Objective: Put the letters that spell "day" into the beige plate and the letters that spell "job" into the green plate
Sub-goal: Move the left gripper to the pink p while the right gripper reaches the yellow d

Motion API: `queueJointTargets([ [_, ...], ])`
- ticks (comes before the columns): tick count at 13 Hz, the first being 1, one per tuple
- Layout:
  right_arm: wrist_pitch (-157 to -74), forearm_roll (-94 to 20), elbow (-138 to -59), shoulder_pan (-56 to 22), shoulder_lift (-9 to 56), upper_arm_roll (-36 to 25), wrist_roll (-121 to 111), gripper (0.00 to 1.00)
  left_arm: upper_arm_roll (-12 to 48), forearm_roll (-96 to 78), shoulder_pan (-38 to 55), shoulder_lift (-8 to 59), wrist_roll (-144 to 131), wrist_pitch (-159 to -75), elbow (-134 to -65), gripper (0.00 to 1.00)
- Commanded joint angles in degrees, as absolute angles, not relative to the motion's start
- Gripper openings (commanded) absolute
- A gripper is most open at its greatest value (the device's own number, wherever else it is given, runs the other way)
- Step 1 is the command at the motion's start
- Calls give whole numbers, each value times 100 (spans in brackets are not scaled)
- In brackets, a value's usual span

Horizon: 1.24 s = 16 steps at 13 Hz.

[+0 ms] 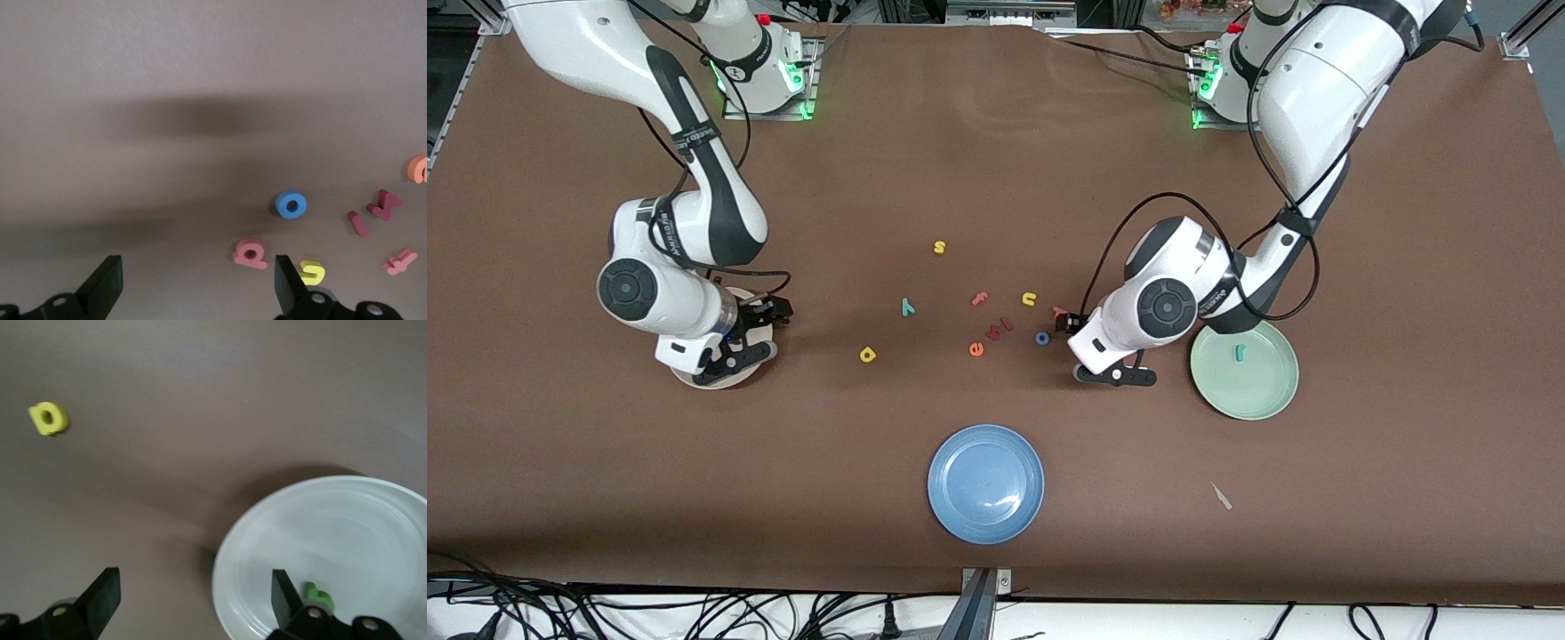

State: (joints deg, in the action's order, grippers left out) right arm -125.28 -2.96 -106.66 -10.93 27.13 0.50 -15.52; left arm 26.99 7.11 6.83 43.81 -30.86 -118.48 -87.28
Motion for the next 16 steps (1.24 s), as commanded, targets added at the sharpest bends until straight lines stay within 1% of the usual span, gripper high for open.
queueJointTargets([
  [1, -12428, -387, -10293, -1072, 3005, 263, -1512, 100, 2523, 615, 905, 4394, -3610, -11892, -8728, 100],
  [3, -12419, -387, -10196, -1081, 3085, 447, -1468, 100, 2522, 615, 923, 4395, -4346, -11883, -8771, 100],
  [5, -12445, -369, -10090, -1177, 3172, 483, -1564, 100, 2531, 615, 932, 4464, -5278, -11883, -8807, 100],
  [7, -12445, -369, -9941, -1256, 3252, 483, -1591, 100, 2531, 607, 1010, 4526, -5501, -11892, -8807, 100],
  [10, -12542, -343, -9923, -1467, 3305, 483, -1582, 100, 2514, 606, 1081, 4623, -5756, -11874, -8807, 100],
  [12, -12743, -282, -9923, -1616, 3331, 475, -1591, 100, 2444, 633, 1037, 4632, -5739, -11804, -8807, 100],
  [13, -12849, -186, -9932, -1695, 3348, 475, -1591, 100, 2304, 650, 1046, 4641, -5731, -11804, -8798, 100],
  [16, -13121, 9, -9932, -1749, 3428, 475, -1643, 100, 2285, 554, 1064, 4597, -6175, -11760, -8745, 99],
])
